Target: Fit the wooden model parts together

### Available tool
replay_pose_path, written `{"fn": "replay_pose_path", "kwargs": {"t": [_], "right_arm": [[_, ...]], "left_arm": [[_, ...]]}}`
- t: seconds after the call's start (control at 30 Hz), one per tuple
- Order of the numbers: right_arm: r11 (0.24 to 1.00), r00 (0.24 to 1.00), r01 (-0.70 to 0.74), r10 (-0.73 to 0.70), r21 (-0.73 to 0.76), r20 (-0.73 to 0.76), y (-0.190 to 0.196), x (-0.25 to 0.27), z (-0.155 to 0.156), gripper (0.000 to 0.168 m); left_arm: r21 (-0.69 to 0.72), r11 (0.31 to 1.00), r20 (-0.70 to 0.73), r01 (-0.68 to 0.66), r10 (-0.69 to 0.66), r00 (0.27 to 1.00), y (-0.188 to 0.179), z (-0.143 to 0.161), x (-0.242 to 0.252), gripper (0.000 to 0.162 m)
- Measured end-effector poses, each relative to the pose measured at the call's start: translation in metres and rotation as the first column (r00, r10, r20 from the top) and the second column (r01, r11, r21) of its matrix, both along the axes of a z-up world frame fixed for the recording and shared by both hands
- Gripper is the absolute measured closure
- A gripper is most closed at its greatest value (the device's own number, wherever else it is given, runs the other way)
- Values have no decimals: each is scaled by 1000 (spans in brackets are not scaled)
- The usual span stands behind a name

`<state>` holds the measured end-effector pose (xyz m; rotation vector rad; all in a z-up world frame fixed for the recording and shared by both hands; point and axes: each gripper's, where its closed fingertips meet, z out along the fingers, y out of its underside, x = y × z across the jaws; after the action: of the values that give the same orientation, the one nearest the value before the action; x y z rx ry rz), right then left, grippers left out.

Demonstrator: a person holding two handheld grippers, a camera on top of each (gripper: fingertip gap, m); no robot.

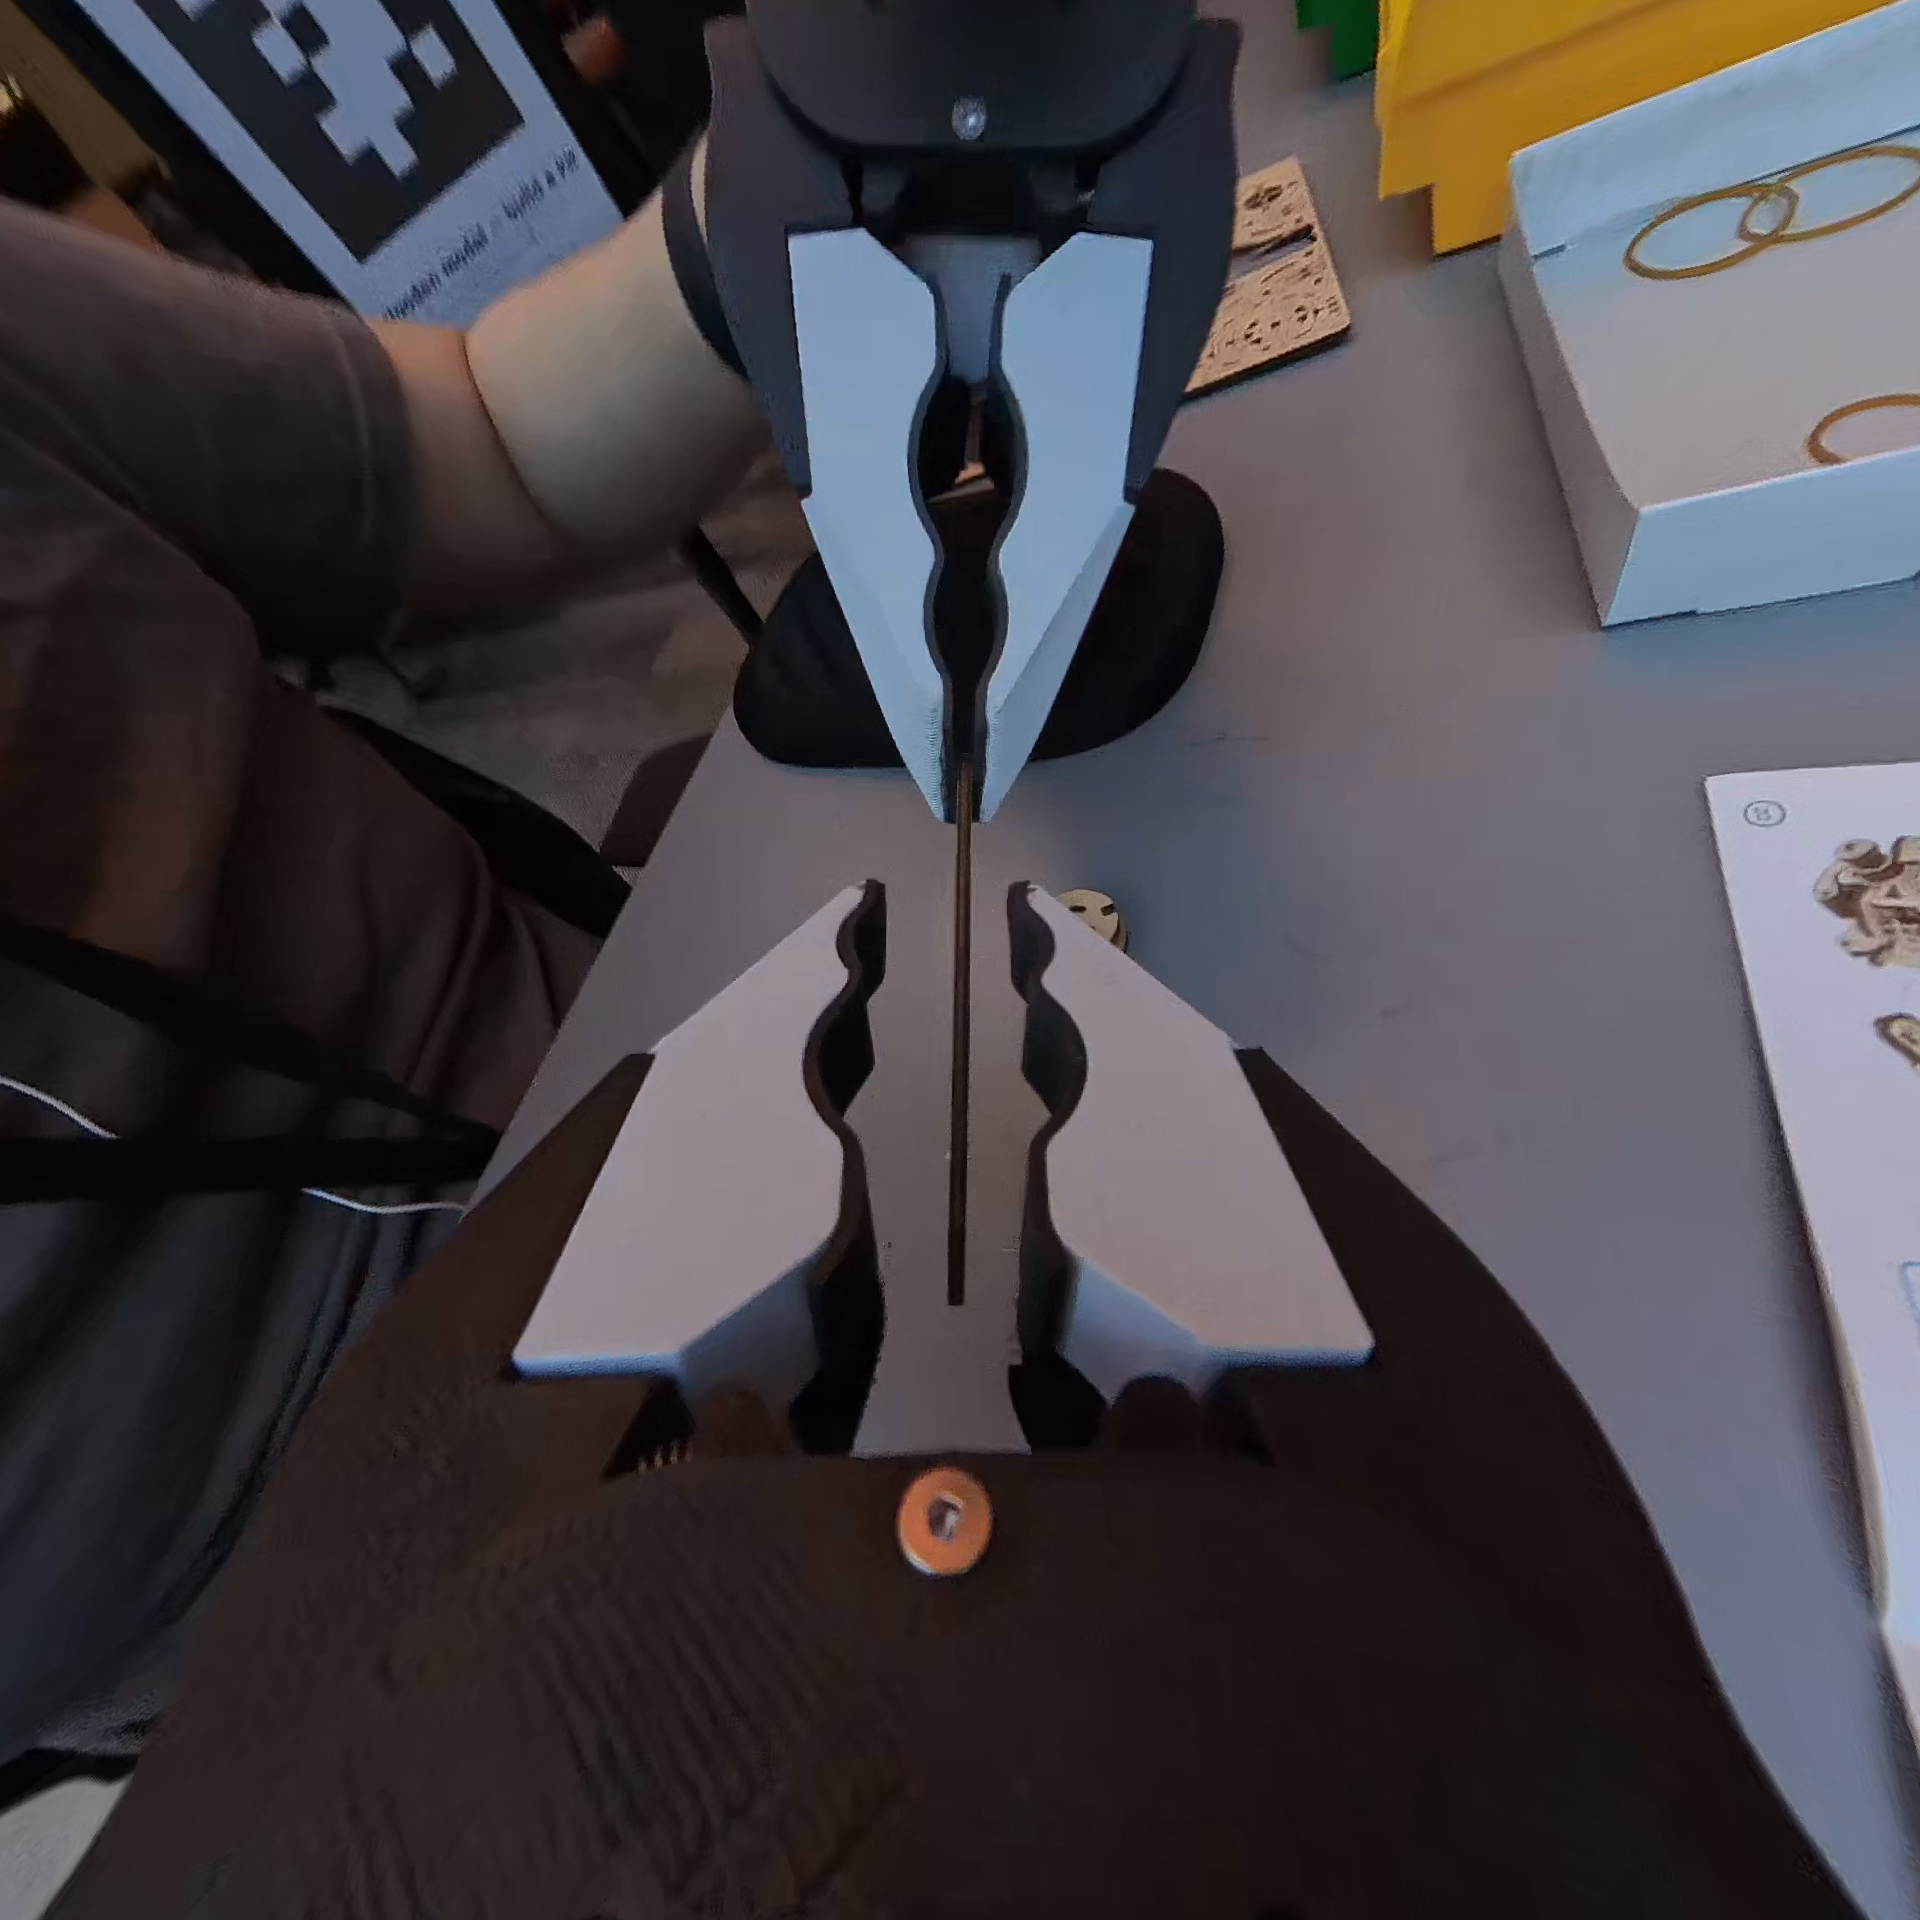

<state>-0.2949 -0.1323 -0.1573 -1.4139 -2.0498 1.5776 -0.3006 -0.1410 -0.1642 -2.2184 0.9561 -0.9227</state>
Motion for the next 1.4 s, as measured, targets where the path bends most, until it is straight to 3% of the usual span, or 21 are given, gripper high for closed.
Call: {"fn": "replay_pose_path", "kwargs": {"t": [0.13,0.23,0.27,0.3,0.4,0.47,0.53,0.63,0.7,0.8,0.97,1.03,1.13,1.27,1.33,1.4], "right_arm": [[995,993,-79,73,64,98,-6,-10,1,145],[990,965,-117,95,77,245,-8,-12,-10,144],[990,963,-121,100,71,249,-9,-13,-10,162],[990,966,-128,110,61,235,-12,-13,-8,167],[992,984,-73,55,101,169,-5,-17,-10,168],[999,992,0,-5,37,127,3,-20,-5,168],[986,995,97,-91,-135,46,14,-27,12,168],[888,983,145,-181,-437,-41,27,-37,42,168],[823,973,151,-223,-548,-66,32,-43,52,168],[756,961,148,-261,-637,-87,37,-46,61,168],[773,975,90,-198,-628,-103,35,-41,57,167],[796,983,82,-162,-600,-81,38,-40,54,146],[818,997,32,-69,-575,-43,35,-34,48,163],[865,999,21,-31,-501,-12,31,-33,34,166],[882,999,42,-44,-469,6,31,-35,30,156],[891,999,40,-36,-452,17,30,-35,27,168]], "left_arm": [[-98,986,-228,134,-153,962,-3,-2,-3,161],[-131,975,-309,182,-215,926,1,5,-2,161],[-150,970,-328,190,-230,916,2,6,-2,161],[-161,967,-344,199,-244,907,2,6,-3,161],[-133,974,-358,186,-222,907,9,6,-5,160],[-23,995,-326,93,-96,940,26,9,-11,142],[33,999,-217,-14,21,976,34,12,-17,127],[20,990,122,-141,137,983,32,27,-7,121],[-10,986,288,-167,163,944,29,33,3,129],[0,985,334,-173,163,928,27,25,9,155],[-50,985,356,-167,174,918,28,17,9,162],[-97,985,330,-143,168,929,23,9,9,162],[-120,984,297,-132,163,941,19,2,10,162],[-169,980,254,-103,144,957,14,-7,9,162],[-190,978,231,-90,134,964,13,-11,9,162],[-188,979,207,-78,117,971,13,-14,8,162]]}}
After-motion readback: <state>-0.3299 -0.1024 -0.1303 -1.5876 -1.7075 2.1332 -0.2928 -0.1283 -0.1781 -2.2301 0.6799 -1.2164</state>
